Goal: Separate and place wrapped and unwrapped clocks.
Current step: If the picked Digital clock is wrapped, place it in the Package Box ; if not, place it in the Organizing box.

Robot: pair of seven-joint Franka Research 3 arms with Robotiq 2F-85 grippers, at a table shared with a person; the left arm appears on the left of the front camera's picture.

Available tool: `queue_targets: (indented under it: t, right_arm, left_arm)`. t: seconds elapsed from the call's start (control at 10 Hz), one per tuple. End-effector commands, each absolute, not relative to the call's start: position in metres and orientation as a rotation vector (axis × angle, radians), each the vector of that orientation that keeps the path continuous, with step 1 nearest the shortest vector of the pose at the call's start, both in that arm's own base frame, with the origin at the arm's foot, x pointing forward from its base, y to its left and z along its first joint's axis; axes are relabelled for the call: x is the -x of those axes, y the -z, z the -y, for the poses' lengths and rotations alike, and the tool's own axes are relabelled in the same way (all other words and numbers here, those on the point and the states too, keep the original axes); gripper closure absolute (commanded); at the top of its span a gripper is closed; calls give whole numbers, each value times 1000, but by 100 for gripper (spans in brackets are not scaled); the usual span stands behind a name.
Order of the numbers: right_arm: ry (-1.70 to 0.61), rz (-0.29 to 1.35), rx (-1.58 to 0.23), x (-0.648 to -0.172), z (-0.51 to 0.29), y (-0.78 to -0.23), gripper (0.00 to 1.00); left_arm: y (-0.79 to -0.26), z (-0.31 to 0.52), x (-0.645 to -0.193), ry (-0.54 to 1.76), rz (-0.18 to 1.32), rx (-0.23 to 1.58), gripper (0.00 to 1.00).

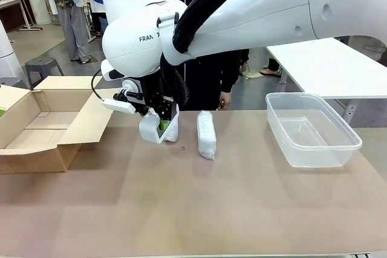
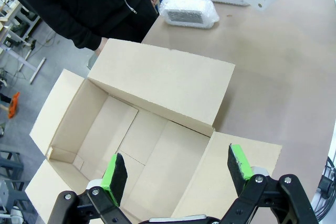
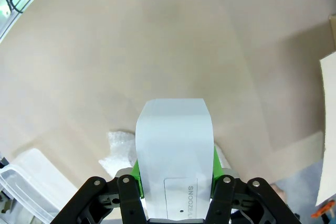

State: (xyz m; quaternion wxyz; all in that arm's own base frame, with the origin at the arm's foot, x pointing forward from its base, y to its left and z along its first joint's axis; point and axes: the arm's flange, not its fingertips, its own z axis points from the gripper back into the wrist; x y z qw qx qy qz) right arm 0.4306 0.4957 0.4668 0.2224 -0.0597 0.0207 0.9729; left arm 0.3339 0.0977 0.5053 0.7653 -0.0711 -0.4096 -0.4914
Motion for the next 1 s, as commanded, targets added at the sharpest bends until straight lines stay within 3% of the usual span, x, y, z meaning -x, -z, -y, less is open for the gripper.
queue_targets:
  t: [0.0, 0.9]
  right_arm:
    - [-2687, -54, 169, -430, -496, -469, 69]
    - [-2687, -54, 169, -430, -496, -469, 69]
  left_arm:
    - [-503, -100, -335, 1084, 905, 166, 0]
    - [-503, -100, -335, 1084, 905, 166, 0]
